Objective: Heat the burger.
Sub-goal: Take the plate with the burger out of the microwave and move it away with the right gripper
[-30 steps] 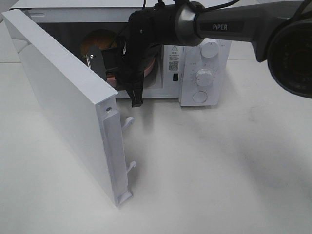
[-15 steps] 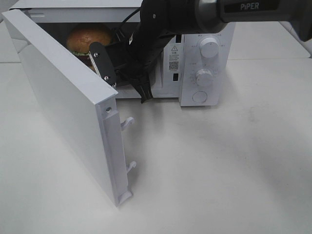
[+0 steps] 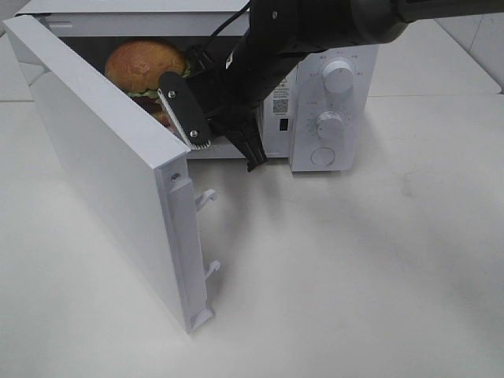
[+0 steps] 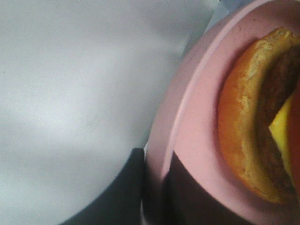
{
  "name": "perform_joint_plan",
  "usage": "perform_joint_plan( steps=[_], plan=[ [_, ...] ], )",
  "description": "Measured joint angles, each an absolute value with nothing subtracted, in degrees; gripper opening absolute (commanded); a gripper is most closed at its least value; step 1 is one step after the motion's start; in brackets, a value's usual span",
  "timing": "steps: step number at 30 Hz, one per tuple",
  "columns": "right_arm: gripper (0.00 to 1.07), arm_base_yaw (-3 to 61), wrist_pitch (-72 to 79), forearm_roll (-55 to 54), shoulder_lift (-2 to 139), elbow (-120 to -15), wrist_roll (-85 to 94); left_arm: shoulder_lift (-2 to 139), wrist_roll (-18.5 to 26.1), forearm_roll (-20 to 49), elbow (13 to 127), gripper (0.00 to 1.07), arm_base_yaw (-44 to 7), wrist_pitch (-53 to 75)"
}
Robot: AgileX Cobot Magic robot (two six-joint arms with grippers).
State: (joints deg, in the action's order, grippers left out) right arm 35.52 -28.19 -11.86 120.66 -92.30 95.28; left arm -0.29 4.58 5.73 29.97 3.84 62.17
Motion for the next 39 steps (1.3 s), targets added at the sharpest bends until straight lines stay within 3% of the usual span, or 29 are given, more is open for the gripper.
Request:
perform_joint_plan(
  steps=[39],
  plan=[
    [0.0,35.4,-20.6,-12.4,98.3,-60.0,98.7,-0.3,4.6,5.7,30.0,1.0,3.8,62.2]
  ],
)
